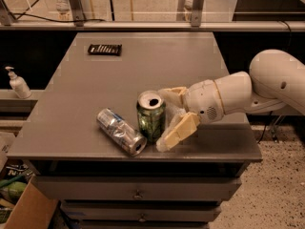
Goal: Move green can near redbull can
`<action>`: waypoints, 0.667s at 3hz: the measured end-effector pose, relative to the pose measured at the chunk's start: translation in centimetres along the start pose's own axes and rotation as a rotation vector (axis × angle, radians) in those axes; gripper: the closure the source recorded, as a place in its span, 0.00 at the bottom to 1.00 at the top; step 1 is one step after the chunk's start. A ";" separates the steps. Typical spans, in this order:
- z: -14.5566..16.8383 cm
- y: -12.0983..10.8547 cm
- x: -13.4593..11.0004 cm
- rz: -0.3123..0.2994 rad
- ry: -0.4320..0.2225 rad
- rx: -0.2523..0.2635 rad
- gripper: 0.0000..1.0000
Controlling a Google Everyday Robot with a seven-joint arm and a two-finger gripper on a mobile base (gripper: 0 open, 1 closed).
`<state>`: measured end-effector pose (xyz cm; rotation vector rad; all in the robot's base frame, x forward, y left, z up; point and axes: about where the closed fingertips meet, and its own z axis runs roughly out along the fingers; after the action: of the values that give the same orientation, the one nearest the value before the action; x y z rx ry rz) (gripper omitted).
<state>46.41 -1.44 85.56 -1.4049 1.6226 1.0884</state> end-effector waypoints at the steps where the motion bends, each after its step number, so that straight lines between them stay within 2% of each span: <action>1: -2.6 -1.6 0.4 -0.027 -0.015 0.039 0.00; 2: -7.1 -4.3 1.2 -0.040 -0.068 0.125 0.00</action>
Offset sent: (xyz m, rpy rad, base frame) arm 0.0817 -0.1482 0.0206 0.1109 -0.1556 -0.2427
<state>50.57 -8.65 86.59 -1.2994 1.5795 0.9839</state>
